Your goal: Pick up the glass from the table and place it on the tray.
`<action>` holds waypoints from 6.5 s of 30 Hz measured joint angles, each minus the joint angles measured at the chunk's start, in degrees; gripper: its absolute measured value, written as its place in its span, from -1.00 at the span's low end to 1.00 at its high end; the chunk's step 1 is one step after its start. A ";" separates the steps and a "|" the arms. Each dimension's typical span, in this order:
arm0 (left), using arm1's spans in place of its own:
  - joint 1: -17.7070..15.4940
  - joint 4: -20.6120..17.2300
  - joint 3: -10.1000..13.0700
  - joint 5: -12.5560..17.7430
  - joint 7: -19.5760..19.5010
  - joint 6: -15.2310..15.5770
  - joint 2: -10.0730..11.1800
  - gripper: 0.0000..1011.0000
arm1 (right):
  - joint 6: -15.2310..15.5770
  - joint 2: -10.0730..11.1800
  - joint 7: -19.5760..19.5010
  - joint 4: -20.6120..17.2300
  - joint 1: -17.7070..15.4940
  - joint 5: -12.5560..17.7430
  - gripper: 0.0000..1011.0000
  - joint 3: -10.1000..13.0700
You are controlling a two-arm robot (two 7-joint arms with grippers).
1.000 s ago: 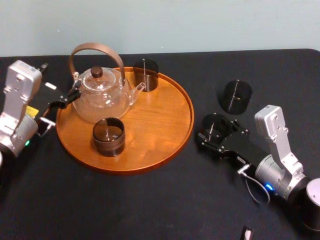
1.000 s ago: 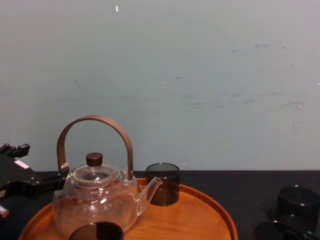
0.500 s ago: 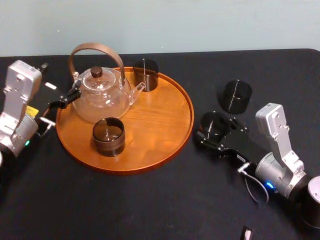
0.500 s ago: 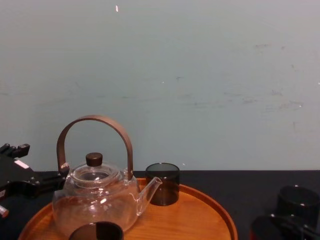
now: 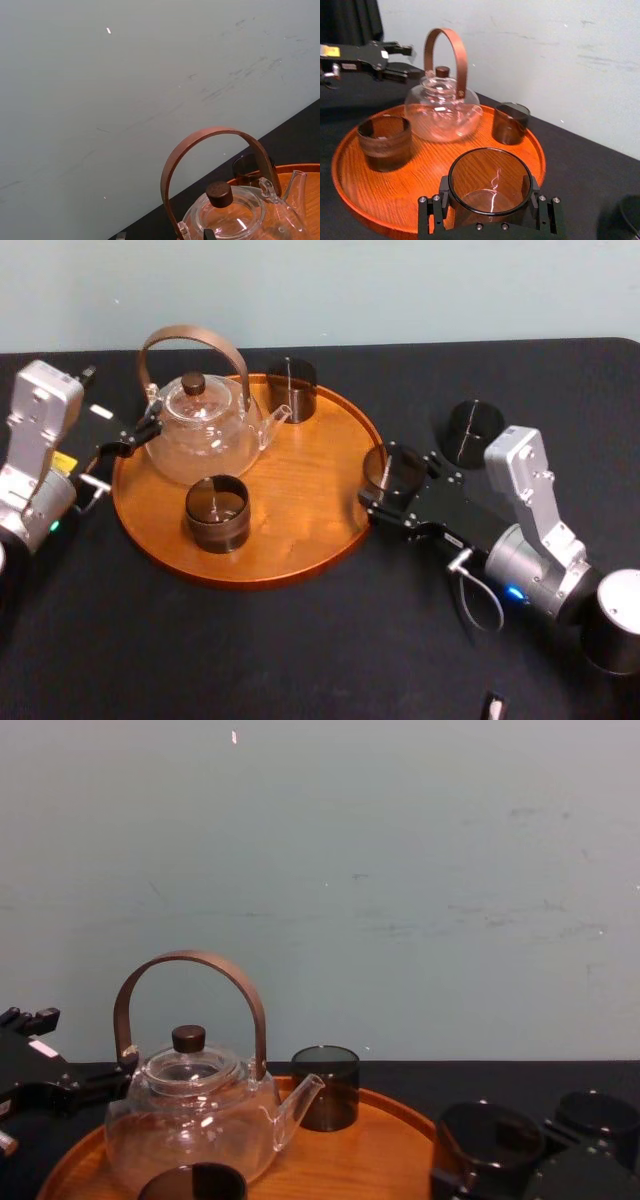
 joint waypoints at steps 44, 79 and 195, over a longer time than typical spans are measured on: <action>0.00 0.00 0.00 0.00 0.00 0.00 0.00 0.98 | -1.59 -8.38 4.44 14.09 10.98 -0.83 0.80 -8.61; 0.00 0.00 0.00 0.00 0.00 0.00 0.00 0.98 | -0.72 -9.30 5.32 17.36 11.89 0.51 0.82 -9.28; 0.00 0.00 0.00 0.00 0.00 0.00 0.00 0.98 | 1.09 -1.92 -0.69 20.07 11.43 1.50 0.98 8.47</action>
